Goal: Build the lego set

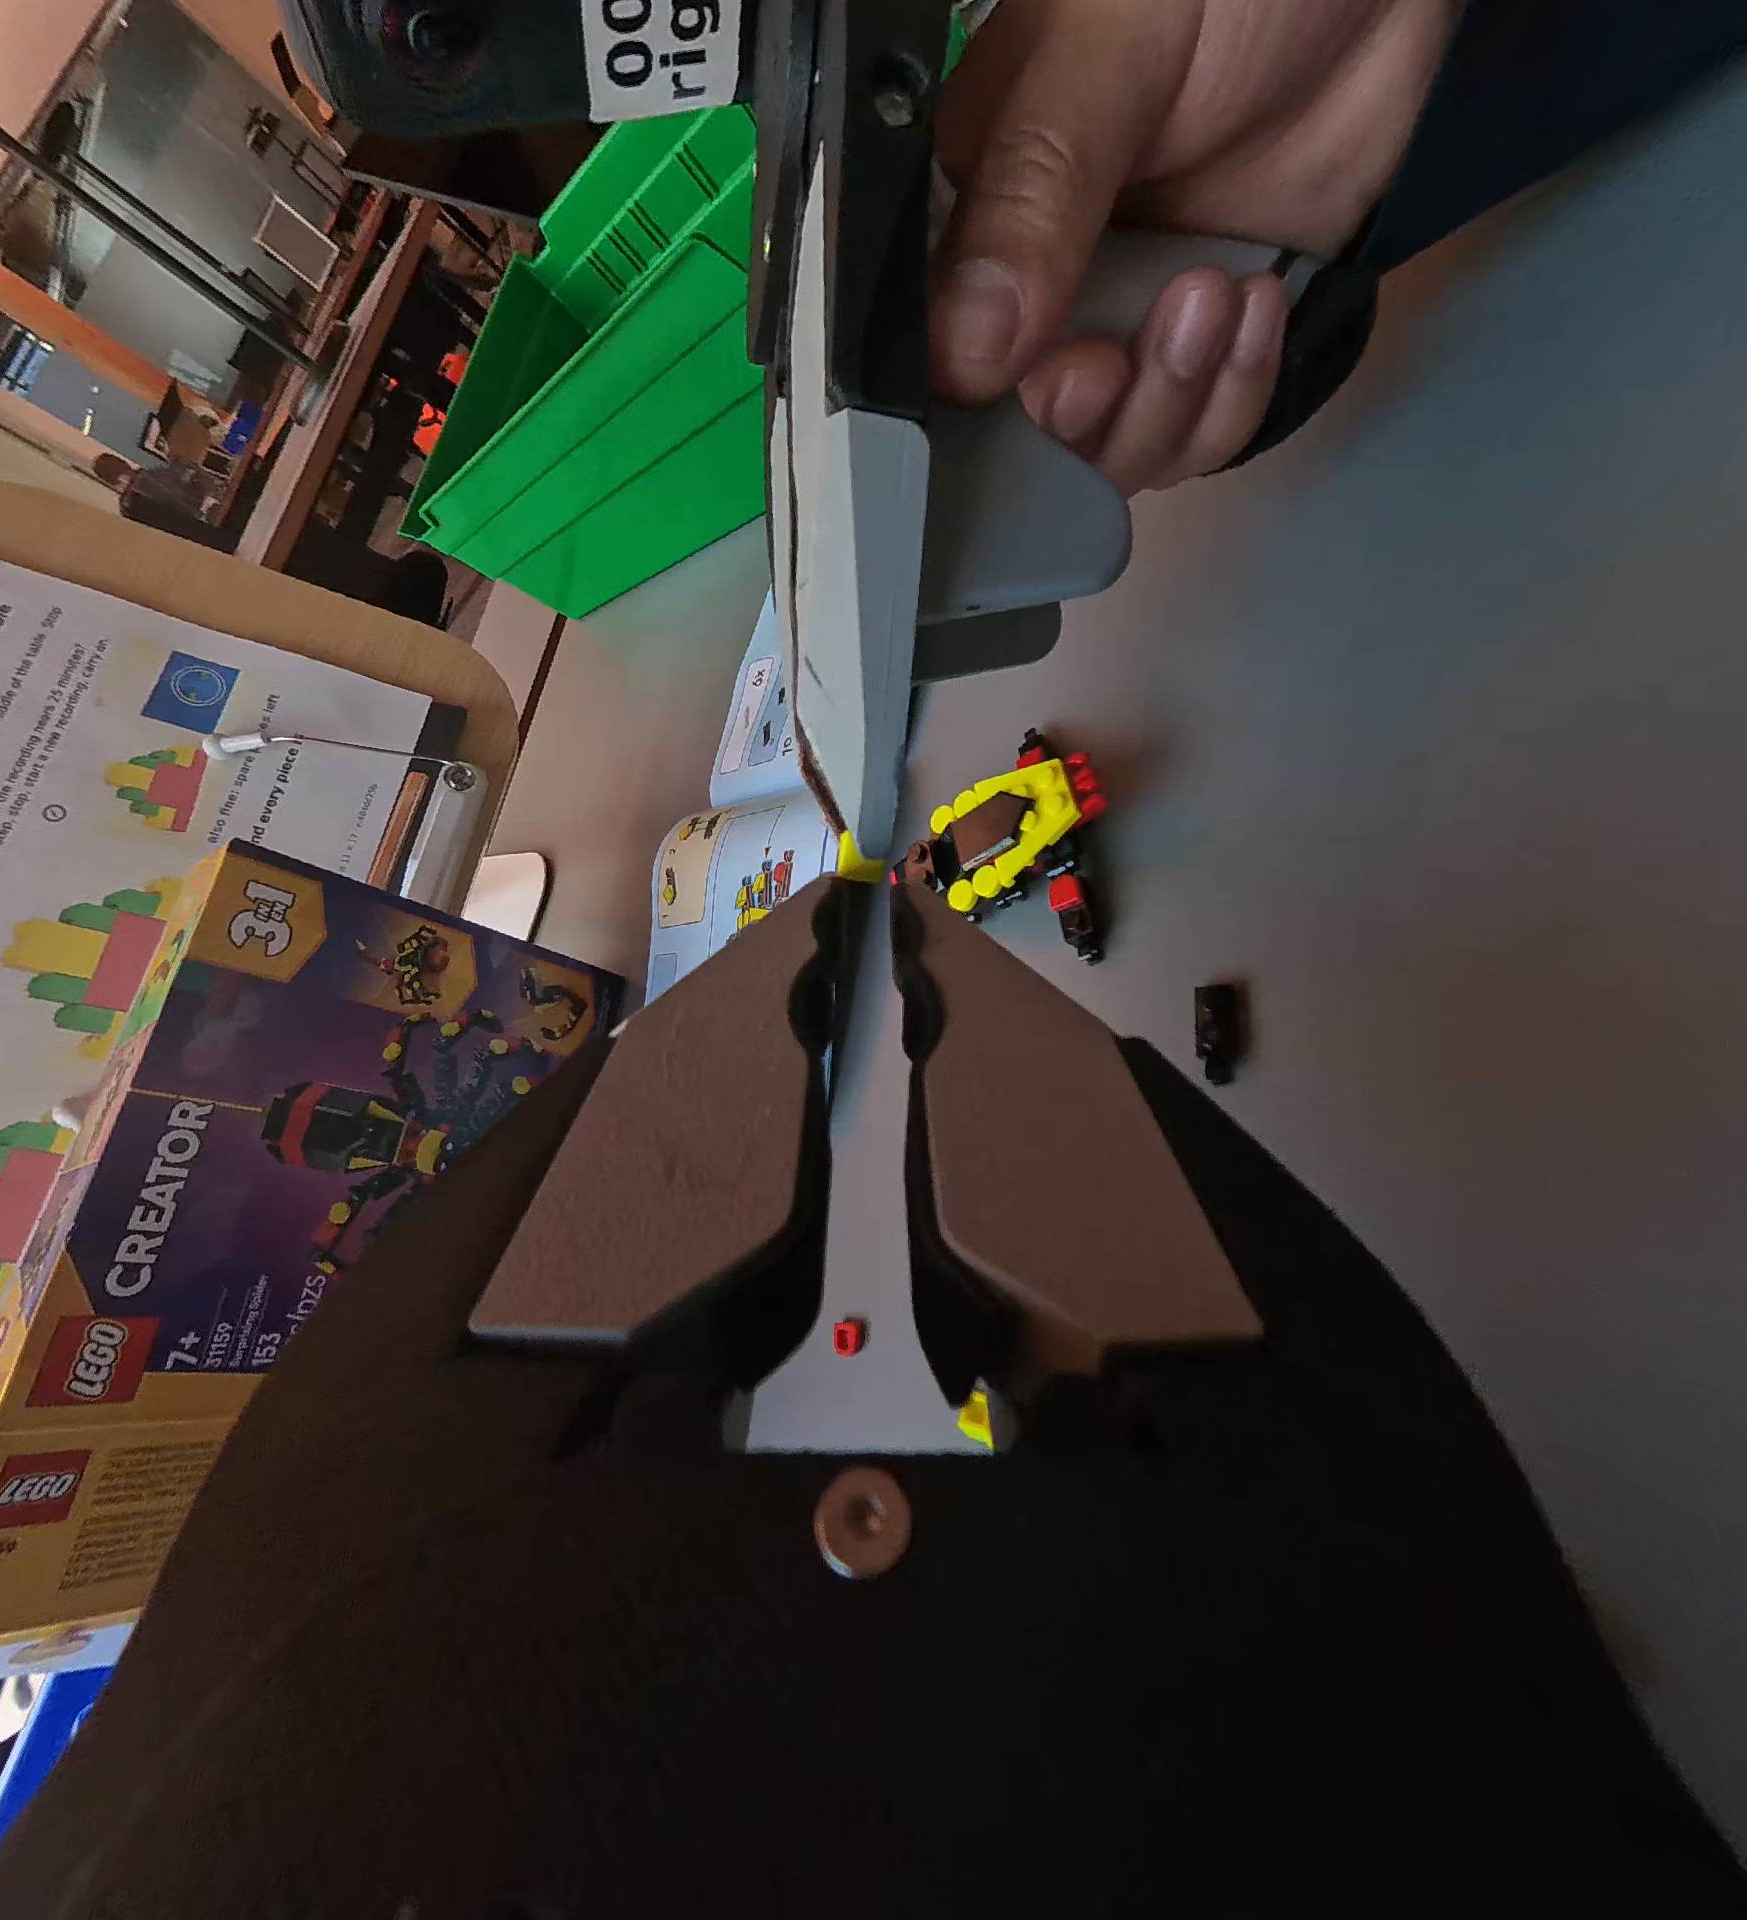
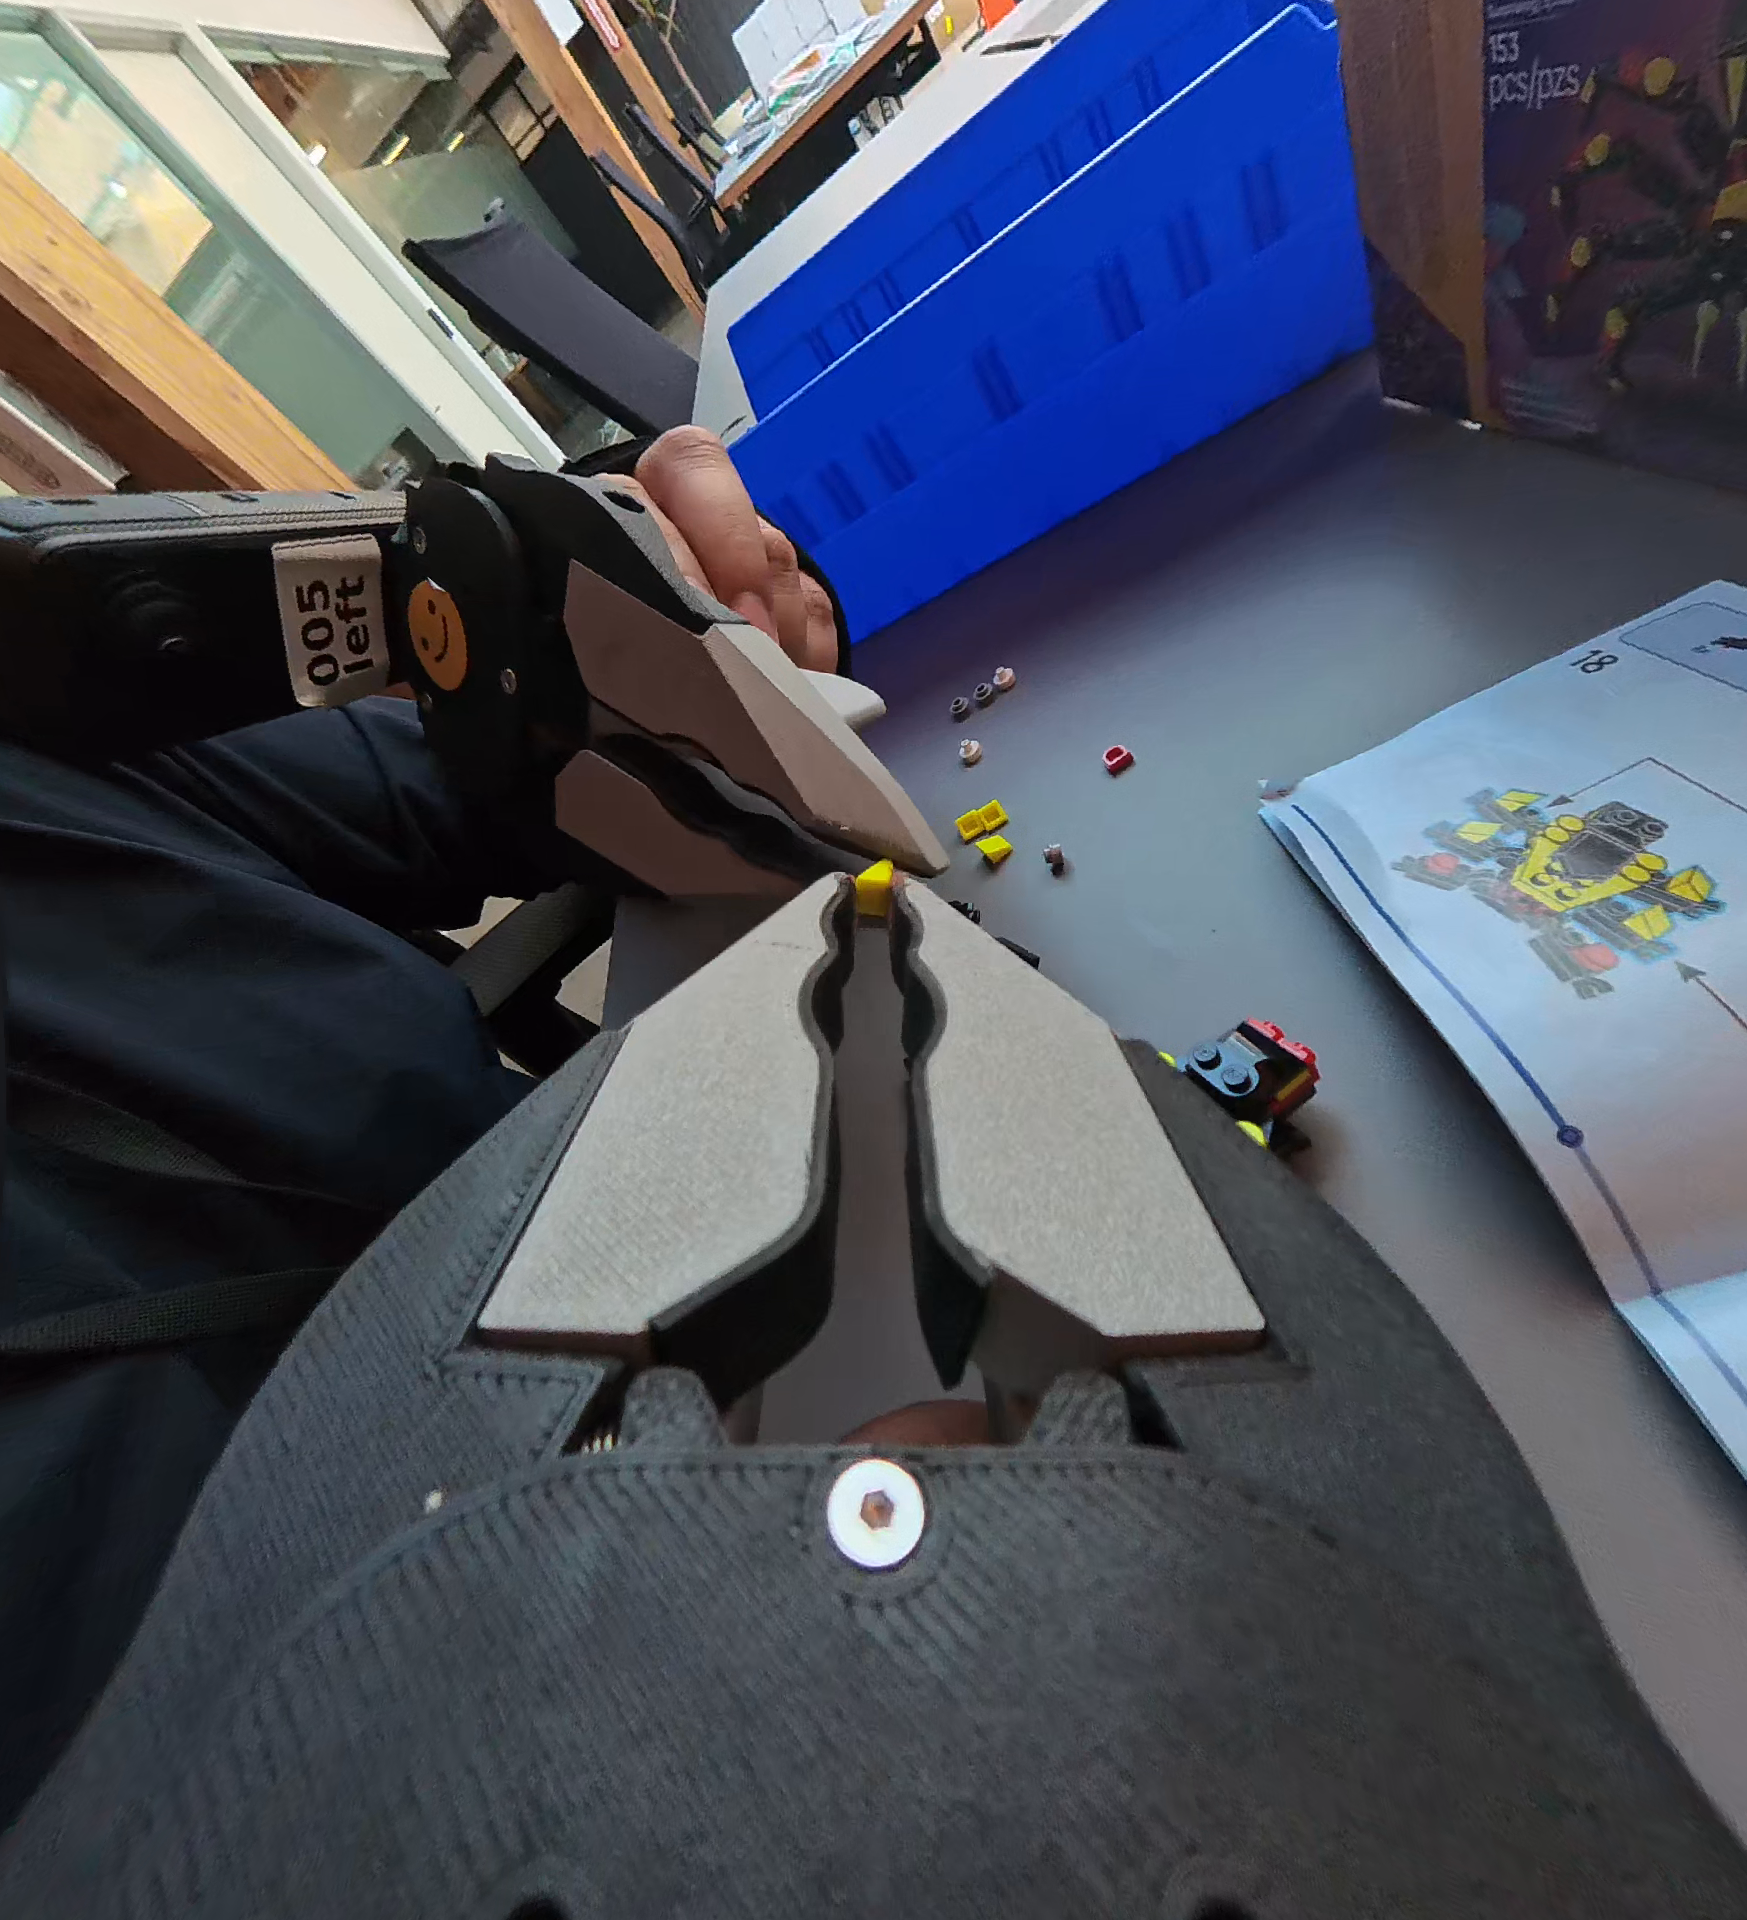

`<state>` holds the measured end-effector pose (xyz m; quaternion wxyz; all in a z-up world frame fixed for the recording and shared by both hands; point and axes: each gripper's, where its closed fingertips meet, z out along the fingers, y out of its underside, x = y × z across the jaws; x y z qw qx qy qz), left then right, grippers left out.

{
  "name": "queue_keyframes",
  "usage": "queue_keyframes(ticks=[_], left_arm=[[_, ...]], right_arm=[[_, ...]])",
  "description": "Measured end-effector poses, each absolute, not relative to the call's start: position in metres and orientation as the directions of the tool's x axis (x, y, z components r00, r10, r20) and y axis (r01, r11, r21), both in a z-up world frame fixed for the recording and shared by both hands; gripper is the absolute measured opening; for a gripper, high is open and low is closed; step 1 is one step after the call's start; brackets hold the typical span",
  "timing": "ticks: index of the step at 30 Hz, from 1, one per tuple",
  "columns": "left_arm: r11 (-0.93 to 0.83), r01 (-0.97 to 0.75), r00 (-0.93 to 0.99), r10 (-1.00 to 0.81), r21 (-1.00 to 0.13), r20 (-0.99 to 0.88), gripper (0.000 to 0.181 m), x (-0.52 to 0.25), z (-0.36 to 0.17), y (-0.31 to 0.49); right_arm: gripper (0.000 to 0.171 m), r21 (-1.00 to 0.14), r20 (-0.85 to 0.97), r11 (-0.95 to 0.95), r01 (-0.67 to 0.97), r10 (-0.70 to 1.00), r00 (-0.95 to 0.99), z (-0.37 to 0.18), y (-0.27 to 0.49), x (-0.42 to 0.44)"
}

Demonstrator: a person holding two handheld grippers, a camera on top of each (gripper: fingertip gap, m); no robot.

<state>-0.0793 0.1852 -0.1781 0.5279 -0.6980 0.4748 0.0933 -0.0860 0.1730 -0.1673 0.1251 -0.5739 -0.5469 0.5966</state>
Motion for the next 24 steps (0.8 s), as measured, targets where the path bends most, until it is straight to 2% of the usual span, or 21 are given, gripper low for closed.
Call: queue_keyframes(ticks=[8,12,17,24], left_arm=[[0.012,-0.772,0.521,-0.561,-0.636,-0.643,0.0,-0.0807,-0.1787,0.1848],[0.002,-0.762,0.529,-0.574,-0.648,-0.625,0.009,-0.0787,-0.1807,0.1845],[0.006,-0.76,0.536,-0.56,-0.65,-0.632,0.001,-0.0799,-0.1773,0.185],[0.001,-0.745,0.549,-0.568,-0.668,-0.613,0.002,-0.0793,-0.1762,0.1848]], right_arm=[[0.002,-0.793,-0.545,-0.36,0.491,0.779,-0.309,-0.1704,0.172,-0.0857],[0.002,-0.797,-0.545,-0.367,0.48,0.78,-0.309,-0.1683,0.1733,-0.0859],[0.002,-0.797,-0.546,-0.366,0.48,0.776,-0.315,-0.1672,0.1714,-0.0856],[0.002,-0.792,-0.56,-0.382,0.477,0.765,-0.318,-0.1658,0.1713,-0.0856]])
